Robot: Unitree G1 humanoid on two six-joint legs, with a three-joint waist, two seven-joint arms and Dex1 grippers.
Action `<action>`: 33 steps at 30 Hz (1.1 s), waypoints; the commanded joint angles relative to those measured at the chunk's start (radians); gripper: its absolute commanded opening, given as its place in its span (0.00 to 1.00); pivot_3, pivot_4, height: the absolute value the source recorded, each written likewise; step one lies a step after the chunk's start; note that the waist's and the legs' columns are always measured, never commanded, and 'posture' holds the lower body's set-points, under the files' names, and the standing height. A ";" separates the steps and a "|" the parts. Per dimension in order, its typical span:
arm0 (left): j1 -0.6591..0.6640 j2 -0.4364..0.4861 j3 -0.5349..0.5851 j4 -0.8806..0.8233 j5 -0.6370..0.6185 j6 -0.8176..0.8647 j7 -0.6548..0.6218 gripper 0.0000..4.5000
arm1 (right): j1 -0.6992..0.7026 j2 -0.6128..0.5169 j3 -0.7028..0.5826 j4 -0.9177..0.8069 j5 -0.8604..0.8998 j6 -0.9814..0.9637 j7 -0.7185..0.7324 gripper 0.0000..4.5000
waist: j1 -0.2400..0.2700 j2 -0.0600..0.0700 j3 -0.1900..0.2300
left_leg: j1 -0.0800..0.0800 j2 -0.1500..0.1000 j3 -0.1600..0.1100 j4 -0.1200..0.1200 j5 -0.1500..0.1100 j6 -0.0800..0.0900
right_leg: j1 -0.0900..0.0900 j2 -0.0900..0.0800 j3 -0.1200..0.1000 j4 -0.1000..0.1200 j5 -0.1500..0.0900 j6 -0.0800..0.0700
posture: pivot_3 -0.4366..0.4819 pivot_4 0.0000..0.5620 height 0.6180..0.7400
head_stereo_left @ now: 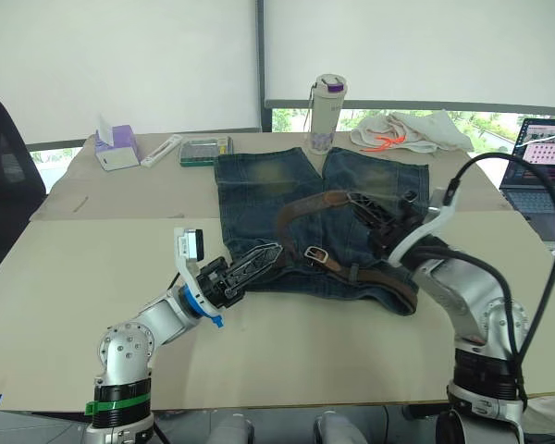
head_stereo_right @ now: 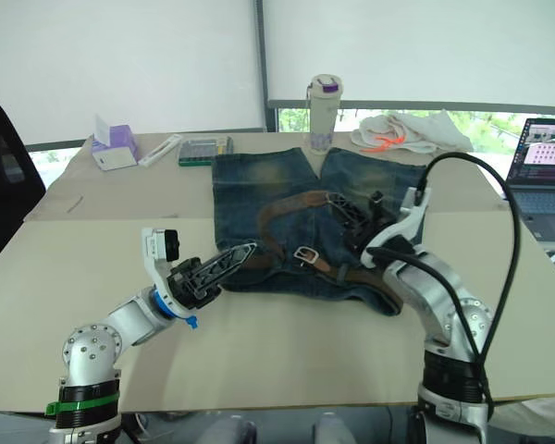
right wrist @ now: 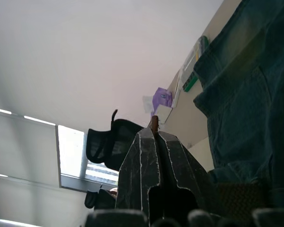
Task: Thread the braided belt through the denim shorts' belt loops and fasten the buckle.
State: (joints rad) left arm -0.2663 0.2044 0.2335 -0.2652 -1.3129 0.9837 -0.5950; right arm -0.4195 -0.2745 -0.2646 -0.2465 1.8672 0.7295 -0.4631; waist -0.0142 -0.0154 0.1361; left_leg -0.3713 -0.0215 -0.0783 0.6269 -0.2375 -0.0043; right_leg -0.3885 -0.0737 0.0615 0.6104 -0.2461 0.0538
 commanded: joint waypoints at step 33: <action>-0.085 -0.181 0.007 0.132 -0.266 -0.145 0.535 0.01 | 0.055 0.015 0.095 -0.059 -0.157 -0.024 0.144 0.00 | -0.001 0.000 0.000 | 0.000 -0.003 0.002 0.000 0.000 0.000 | 0.000 0.002 0.000 -0.001 0.000 -0.001 | 0.48 0.27 1.00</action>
State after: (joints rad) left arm -0.3492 0.0147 0.2364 -0.1188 -1.5418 0.8305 -0.0508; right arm -0.3654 -0.2482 -0.1637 -0.2727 1.7094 0.6956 -0.3366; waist -0.0151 -0.0156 0.1361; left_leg -0.3709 -0.0244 -0.0759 0.6266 -0.2374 -0.0044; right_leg -0.3888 -0.0714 0.0613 0.6098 -0.2459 0.0532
